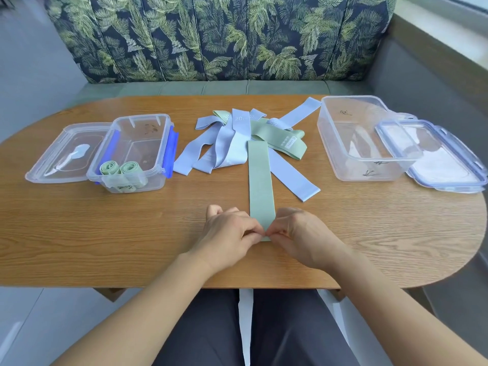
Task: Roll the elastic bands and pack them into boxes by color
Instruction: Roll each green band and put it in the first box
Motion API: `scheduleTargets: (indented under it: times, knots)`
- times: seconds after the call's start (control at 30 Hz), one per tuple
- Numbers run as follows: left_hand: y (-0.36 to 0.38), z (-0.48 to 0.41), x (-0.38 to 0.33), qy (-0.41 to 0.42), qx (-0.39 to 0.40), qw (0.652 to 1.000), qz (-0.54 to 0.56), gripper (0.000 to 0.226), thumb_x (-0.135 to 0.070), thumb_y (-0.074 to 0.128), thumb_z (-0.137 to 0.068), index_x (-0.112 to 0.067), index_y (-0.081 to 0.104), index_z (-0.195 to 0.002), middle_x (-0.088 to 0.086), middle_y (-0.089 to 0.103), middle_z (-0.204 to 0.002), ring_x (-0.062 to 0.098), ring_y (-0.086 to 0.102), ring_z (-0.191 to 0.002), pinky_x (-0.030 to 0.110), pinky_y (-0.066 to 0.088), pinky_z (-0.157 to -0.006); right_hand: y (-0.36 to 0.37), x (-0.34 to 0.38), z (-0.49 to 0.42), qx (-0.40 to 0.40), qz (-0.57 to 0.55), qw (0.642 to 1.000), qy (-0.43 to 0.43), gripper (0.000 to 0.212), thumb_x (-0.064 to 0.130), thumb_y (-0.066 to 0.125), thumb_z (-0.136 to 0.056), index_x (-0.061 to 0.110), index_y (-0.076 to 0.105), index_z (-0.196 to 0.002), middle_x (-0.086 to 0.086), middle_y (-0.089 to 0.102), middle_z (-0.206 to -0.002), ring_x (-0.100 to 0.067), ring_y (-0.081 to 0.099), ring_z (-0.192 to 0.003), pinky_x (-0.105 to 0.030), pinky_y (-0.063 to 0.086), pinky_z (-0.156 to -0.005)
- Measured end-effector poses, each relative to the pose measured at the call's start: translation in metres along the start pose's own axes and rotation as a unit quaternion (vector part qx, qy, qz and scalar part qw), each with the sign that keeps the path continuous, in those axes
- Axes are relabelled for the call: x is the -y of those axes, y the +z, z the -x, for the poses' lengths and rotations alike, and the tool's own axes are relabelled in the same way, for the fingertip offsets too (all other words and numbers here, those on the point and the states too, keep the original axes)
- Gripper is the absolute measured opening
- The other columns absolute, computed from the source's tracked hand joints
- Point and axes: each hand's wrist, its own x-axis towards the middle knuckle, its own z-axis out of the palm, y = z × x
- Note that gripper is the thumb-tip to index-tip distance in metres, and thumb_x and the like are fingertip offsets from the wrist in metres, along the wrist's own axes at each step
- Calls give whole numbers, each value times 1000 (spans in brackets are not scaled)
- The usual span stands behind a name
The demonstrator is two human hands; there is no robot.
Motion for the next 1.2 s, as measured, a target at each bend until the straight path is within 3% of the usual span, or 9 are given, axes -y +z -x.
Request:
scheduleTargets:
  times: [0.1, 0.23, 0.47, 0.6, 0.8, 0.97, 1.13, 1.2]
  knots:
    - [-1, -6, 1, -20, 26, 999, 9, 13, -39, 58, -94, -35, 71, -93, -17, 63, -87, 2, 44, -91, 32, 19, -86, -1, 1, 3, -11, 4, 1000, -12, 18, 15, 64, -87, 22, 78, -97, 4, 56, -83, -10, 46, -74, -34, 50, -68]
    - [0, -11, 2, -20, 16, 1000, -1, 13, -40, 60, -93, -37, 72, -90, -19, 59, -86, 3, 43, -93, 33, 18, -82, 2, -2, 1, -6, 13, 1000, -17, 22, 16, 60, -92, 21, 77, -105, 1, 56, -88, -17, 54, -83, -34, 48, -73]
    - [-2, -10, 2, -8, -1, 1000, -3, 14, -38, 58, -94, -34, 70, -90, -22, 52, -71, 4, 45, -88, 31, 16, -80, 5, -4, 0, -40, 32, 999, -8, 13, 14, 58, -94, 13, 70, -98, 5, 57, -87, -19, 58, -83, -29, 46, -69]
    - [-1, -11, 5, -21, -1, 1000, -4, 13, -42, 57, -94, -34, 68, -90, -23, 53, -72, 0, 43, -86, 29, 14, -78, 5, -2, 1, -62, 49, 997, -12, 12, 16, 59, -93, 14, 71, -91, 9, 52, -81, -16, 53, -74, -27, 38, -59]
    - [-2, -15, 2, -73, 10, 997, 31, 15, -41, 60, -92, -33, 65, -82, -20, 51, -67, 3, 41, -85, 31, 21, -83, 1, -1, 0, -47, 51, 998, 2, 15, 21, 63, -93, 15, 73, -101, 1, 58, -91, -11, 43, -76, -24, 34, -64]
    - [3, -7, 0, -82, -50, 994, 49, 12, -36, 62, -92, -34, 65, -81, -17, 60, -82, 1, 51, -82, 33, 27, -89, 0, -2, -3, -36, 38, 999, 7, 17, 20, 60, -95, 14, 74, -101, 0, 58, -91, -14, 48, -74, -30, 46, -68]
    - [9, 3, 3, -63, -37, 994, 83, 6, -33, 67, -89, -34, 72, -93, -22, 60, -91, 7, 53, -90, 29, 32, -91, 3, -6, -3, -33, -6, 999, 29, 13, 16, 63, -92, 15, 75, -96, 5, 57, -86, -13, 51, -72, -28, 44, -69]
    - [9, 1, 4, -73, -29, 993, 89, 8, -33, 67, -90, -34, 73, -94, -24, 59, -91, 15, 52, -96, 24, 34, -89, 5, -7, -1, -65, -54, 993, 77, 14, 14, 65, -90, 15, 76, -99, 7, 62, -86, -11, 56, -75, -26, 46, -73]
